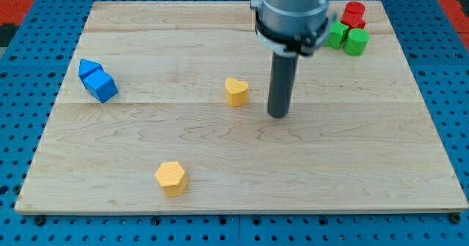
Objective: Place the yellow heart to the right side of the yellow hexagon
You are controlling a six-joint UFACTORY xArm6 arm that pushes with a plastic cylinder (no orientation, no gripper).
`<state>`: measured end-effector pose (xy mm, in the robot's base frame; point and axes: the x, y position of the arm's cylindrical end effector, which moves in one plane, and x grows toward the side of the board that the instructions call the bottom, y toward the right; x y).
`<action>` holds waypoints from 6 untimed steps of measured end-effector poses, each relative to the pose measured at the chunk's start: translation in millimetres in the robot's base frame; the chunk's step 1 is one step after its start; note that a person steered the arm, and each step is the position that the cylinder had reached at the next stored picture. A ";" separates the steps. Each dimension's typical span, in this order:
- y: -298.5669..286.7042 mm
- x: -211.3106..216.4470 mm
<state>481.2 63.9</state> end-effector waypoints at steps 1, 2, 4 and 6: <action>-0.8 -45.0; -33.0 -80.0; -94.0 3.3; -91.2 33.2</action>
